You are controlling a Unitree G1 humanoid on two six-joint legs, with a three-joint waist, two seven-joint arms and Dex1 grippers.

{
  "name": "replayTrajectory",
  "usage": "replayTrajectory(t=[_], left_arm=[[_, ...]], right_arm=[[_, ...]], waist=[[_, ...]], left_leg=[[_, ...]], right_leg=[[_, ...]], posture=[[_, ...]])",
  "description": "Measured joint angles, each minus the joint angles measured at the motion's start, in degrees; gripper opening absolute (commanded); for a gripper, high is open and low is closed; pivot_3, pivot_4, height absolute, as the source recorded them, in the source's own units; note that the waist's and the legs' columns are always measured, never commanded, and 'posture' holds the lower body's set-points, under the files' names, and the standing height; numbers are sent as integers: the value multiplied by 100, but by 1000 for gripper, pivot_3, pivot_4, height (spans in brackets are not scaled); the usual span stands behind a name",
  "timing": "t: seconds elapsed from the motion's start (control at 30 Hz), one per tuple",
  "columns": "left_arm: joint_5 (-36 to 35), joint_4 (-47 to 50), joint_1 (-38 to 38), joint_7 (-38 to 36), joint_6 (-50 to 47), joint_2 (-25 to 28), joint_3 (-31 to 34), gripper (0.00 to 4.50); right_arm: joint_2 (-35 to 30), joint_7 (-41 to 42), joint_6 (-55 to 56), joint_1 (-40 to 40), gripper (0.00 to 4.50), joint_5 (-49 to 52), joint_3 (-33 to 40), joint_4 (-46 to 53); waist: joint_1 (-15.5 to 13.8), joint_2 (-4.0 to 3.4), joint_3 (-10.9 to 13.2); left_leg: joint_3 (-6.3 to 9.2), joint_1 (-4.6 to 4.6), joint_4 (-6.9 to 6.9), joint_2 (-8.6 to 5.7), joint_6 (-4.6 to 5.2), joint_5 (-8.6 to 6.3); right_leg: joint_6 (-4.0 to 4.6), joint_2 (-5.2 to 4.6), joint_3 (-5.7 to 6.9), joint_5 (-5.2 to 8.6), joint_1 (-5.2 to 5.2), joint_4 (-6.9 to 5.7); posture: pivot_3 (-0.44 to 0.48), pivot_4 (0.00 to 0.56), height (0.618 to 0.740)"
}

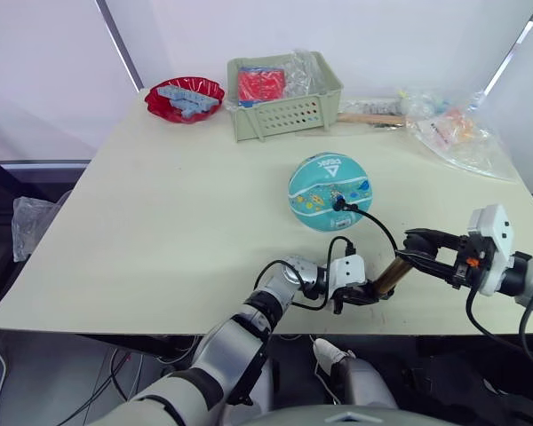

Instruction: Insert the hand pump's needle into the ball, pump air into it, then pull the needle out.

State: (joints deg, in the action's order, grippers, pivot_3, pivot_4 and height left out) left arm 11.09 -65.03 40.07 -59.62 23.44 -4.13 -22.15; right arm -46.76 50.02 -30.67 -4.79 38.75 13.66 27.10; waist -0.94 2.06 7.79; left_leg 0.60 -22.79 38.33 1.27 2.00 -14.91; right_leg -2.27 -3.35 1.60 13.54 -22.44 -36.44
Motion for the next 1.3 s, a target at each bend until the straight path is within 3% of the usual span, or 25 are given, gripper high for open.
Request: replayTrajectory(t=[0.33,0.47,0.73,1.0,1.3], left_arm=[[-11,17,5,-17,31,-59,3,1047],[-18,23,13,-39,61,-65,9,1047],[-19,21,15,-29,62,-74,11,1047],[-19,21,20,-23,62,-80,12,1047],[-19,21,18,-22,62,-82,12,1047]], right_arm=[[-420,-58,-927,173,1791,735,593,95],[-895,-66,-1581,607,1791,1501,1231,85],[-1314,-150,-2163,1180,1791,2248,1827,-134],[-1830,42,-2328,1723,1791,2441,1946,-697],[-1892,84,-2403,1807,1791,2462,1987,-787]], waist=[[-20,-33,26],[-26,-57,48],[-33,-59,56],[-32,-66,60],[-35,-67,59]], left_leg=[[-3,-14,0,-10,0,0],[-5,-22,0,-14,0,0],[-6,-25,0,-15,0,0],[-9,-25,1,-15,0,0],[-8,-25,1,-15,0,0]], right_leg=[[11,-15,1,-7,-9,1],[-9,-15,0,-19,-16,2],[-10,-15,0,-19,-17,4],[-10,-18,-2,-19,-18,4],[-10,-19,-2,-20,-18,4]], posture=[[0,150,738],[0,150,738],[0,150,738],[0,150,738],[0,150,738]])
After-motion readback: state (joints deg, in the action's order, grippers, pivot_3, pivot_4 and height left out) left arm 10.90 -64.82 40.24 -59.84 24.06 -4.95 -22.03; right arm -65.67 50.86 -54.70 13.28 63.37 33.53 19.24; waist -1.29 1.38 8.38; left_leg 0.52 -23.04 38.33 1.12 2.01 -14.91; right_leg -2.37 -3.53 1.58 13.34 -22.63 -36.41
